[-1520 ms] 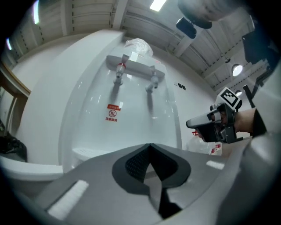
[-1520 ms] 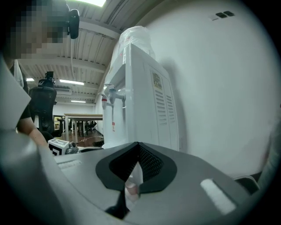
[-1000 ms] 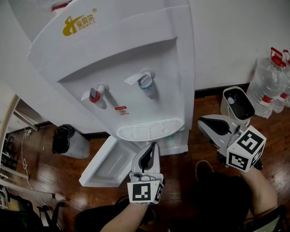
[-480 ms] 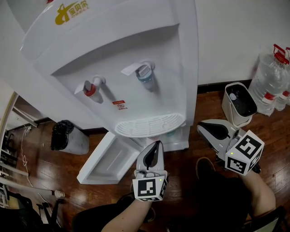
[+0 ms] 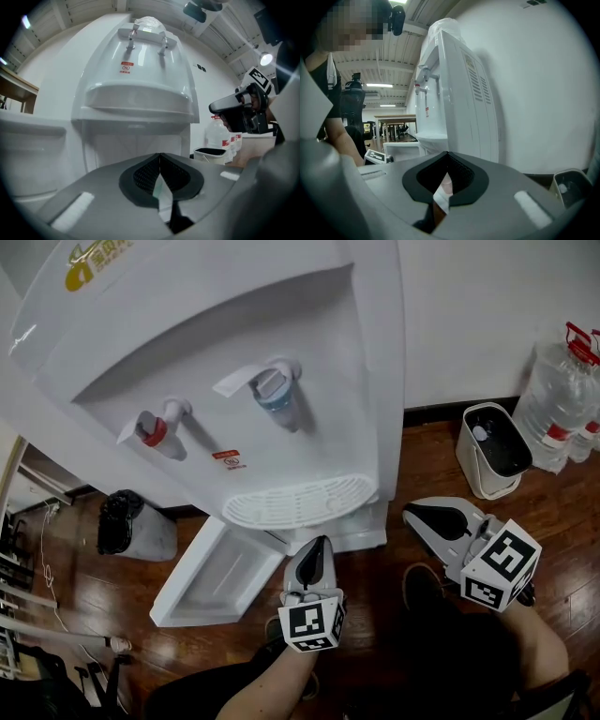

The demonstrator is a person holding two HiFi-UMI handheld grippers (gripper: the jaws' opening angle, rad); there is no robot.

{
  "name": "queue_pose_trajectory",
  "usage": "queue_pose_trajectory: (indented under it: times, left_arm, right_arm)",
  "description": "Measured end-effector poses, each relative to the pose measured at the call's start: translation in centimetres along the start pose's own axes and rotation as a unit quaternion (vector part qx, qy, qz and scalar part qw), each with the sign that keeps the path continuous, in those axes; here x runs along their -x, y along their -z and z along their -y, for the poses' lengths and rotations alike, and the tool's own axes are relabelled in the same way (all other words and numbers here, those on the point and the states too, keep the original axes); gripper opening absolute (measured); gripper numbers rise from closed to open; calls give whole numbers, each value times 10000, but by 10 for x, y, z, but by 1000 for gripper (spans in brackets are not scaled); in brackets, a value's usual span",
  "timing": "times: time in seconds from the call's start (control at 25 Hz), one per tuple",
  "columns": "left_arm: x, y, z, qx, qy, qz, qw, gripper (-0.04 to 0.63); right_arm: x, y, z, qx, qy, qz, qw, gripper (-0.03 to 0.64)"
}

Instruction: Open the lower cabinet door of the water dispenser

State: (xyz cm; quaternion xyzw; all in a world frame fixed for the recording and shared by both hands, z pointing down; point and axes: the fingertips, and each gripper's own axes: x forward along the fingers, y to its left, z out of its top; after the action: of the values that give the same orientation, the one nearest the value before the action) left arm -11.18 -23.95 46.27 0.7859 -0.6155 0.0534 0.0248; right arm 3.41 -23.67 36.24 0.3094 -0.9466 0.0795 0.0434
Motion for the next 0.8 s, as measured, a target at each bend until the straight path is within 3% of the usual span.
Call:
queue_pose_trajectory:
  times: [0.08, 0.24, 0.52, 0.8]
  left_arm:
    - [-5, 13, 1, -9, 35, -137, 9999, 92]
    - [-15, 38, 2, 53, 34, -421, 9991, 158]
    - [-21, 75, 2, 375, -129, -774, 9962, 160]
    - [-29, 104, -1, 419, -198, -1058, 9933, 176]
  right_arm:
    - [-2, 9, -1, 32, -57, -45, 10000, 3]
    - [-6, 31, -13, 342, -208, -207, 9990, 3]
    - [-13, 80, -4, -133, -83, -376, 9992, 3]
    - [-31, 114, -10, -152, -272, -596, 9977, 3]
